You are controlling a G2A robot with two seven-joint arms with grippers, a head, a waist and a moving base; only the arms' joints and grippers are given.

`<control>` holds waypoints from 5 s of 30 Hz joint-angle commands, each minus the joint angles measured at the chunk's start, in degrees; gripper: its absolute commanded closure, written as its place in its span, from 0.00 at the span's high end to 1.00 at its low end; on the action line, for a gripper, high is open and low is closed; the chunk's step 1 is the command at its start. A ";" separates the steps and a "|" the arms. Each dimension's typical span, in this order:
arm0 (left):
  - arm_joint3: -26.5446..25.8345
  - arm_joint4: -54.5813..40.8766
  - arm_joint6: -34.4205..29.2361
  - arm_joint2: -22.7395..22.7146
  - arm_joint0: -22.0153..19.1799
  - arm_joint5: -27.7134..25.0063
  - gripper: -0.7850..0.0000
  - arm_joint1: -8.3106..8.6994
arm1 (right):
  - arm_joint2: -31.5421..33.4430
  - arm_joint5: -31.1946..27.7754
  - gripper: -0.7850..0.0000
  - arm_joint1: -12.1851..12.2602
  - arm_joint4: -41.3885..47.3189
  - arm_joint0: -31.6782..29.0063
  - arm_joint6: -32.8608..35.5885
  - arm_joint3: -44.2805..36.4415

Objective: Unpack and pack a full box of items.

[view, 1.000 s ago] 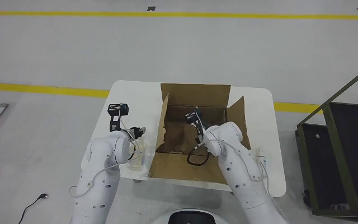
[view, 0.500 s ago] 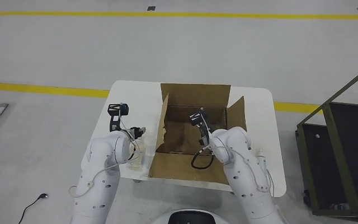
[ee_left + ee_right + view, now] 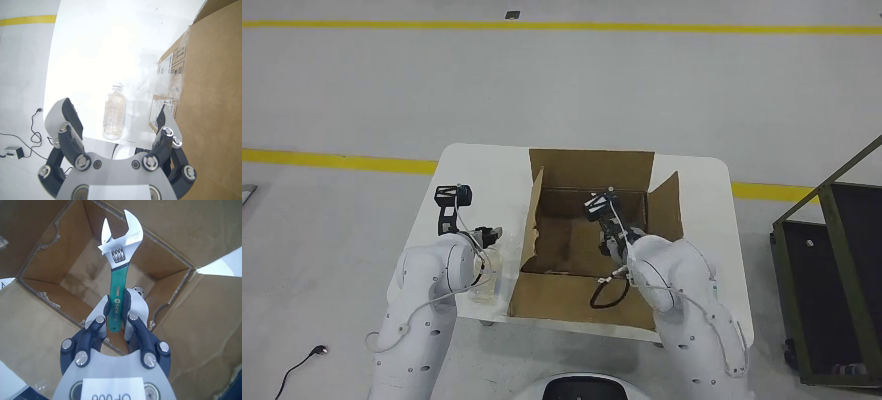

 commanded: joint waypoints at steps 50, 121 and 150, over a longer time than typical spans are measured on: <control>0.00 0.00 0.00 0.00 0.00 0.00 1.00 0.00 | 25.71 -3.12 0.00 4.17 19.60 -18.85 -4.57 -24.96; 0.00 0.00 0.00 0.00 0.00 0.00 1.00 0.00 | 21.24 6.15 0.66 9.14 7.91 -20.75 -4.96 8.97; 0.00 0.00 0.00 0.00 0.00 0.00 1.00 0.00 | 39.14 -7.12 0.00 12.23 33.08 -21.52 -12.26 -24.96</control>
